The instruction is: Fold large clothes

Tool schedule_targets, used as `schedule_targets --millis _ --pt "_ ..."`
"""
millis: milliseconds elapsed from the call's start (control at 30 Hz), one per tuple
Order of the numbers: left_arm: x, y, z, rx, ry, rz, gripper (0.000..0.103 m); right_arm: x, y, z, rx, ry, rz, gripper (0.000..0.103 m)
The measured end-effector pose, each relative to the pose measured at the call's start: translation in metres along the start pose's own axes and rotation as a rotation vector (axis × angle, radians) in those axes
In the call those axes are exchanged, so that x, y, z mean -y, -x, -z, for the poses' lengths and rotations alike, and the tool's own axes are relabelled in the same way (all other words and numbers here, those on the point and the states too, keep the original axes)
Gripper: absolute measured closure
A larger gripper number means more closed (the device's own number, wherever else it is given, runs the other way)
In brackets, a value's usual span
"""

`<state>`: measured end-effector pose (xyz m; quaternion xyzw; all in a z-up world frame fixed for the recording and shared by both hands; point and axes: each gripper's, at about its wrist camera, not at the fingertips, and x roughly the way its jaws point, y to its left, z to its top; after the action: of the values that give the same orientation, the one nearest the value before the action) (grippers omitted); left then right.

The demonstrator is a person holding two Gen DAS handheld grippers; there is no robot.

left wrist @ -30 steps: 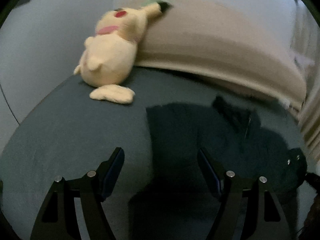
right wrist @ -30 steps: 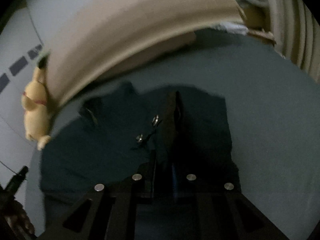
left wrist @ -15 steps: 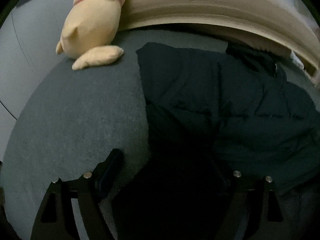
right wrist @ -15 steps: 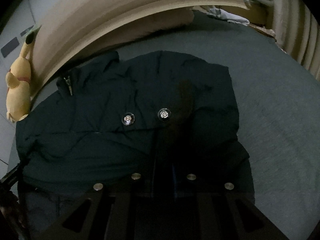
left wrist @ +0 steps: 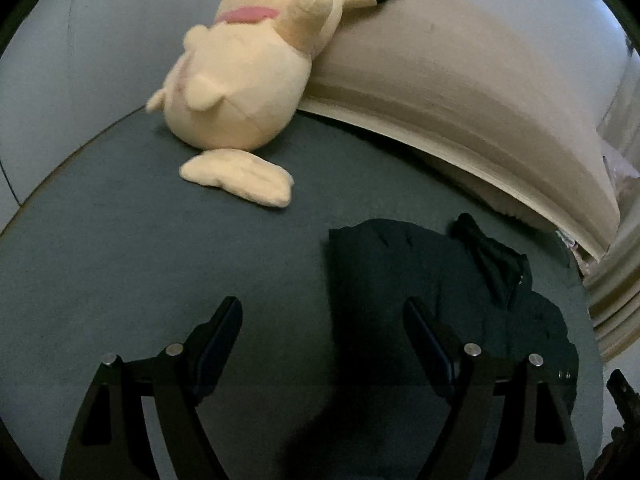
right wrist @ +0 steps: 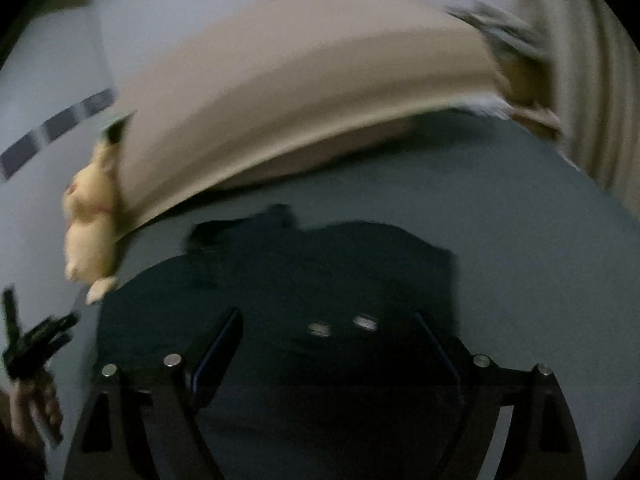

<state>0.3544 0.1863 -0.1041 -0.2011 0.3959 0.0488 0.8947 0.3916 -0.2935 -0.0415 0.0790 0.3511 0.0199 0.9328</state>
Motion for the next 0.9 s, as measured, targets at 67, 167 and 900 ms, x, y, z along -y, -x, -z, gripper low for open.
schedule_targets --millis 67,167,900 --pt "0.009 -0.008 0.0 -0.01 -0.015 0.004 0.019 -0.018 -0.014 0.003 -0.018 0.063 -0.011 0.015" --pt "0.019 -0.03 -0.004 -0.027 -0.035 -0.016 0.019 -0.029 -0.044 0.013 -0.065 0.122 0.024 0.016" --pt "0.036 -0.049 0.006 0.006 -0.159 -0.155 0.038 -0.018 -0.1 0.057 -0.267 0.191 0.122 0.019"
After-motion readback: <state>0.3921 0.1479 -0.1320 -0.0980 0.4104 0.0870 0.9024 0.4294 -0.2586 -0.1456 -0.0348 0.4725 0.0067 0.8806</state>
